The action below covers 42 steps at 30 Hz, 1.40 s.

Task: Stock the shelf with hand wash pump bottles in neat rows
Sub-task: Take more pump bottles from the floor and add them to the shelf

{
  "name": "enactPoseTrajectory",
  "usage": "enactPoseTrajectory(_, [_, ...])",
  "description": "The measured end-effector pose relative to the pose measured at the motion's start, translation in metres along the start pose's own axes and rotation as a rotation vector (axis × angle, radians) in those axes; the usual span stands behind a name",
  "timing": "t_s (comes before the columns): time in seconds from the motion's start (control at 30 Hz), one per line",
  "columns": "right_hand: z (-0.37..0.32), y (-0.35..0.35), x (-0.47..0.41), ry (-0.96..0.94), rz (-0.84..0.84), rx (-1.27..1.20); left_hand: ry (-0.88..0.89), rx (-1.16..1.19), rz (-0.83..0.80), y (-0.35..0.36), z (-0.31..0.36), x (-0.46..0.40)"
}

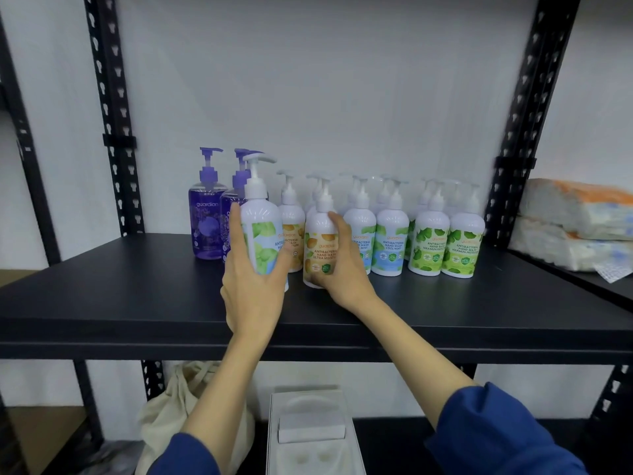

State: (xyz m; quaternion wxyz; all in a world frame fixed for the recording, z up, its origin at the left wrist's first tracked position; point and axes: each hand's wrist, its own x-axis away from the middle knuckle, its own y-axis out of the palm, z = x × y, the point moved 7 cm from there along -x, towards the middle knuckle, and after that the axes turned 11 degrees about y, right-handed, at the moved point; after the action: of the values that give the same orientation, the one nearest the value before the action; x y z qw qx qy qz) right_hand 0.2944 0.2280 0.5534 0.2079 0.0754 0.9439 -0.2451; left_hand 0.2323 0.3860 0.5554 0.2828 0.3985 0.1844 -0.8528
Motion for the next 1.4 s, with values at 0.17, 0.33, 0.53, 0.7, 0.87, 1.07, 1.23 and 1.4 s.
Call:
enactPoseTrajectory(0.17, [-0.0050,0.0012,0.0027,-0.018,-0.036,-0.028,0.004,-0.012,0.004,-0.0006,0.0001,-0.0004])
enactPoseTrajectory(0.33, [-0.0074,-0.0033,0.0069,-0.013,-0.082,-0.040,0.006,-0.013,0.008,-0.0012,0.0004,0.0003])
enactPoseTrajectory(0.53, [-0.0106,-0.0037,0.0085,-0.024,-0.078,-0.034,0.010,-0.016,0.011,-0.0005,-0.0003,0.0003])
enactPoseTrajectory(0.7, [-0.0106,-0.0038,0.0090,-0.032,-0.069,-0.032,0.001,-0.007,0.016,-0.0008,-0.0018,0.0009])
enactPoseTrajectory(0.87, [-0.0089,-0.0036,0.0081,-0.033,-0.062,-0.024,0.004,-0.011,0.018,0.0000,-0.0024,0.0006])
enactPoseTrajectory(1.07, [-0.0074,-0.0040,0.0074,-0.032,-0.044,-0.002,0.009,-0.013,0.019,0.0005,-0.0023,0.0008])
enactPoseTrajectory(1.23, [-0.0089,-0.0034,0.0080,-0.034,-0.043,0.008,0.013,-0.017,0.016,-0.0001,-0.0018,0.0007])
enactPoseTrajectory(1.4, [-0.0085,-0.0032,0.0073,-0.030,-0.036,0.034,0.017,-0.024,0.011,-0.0007,0.0003,0.0007])
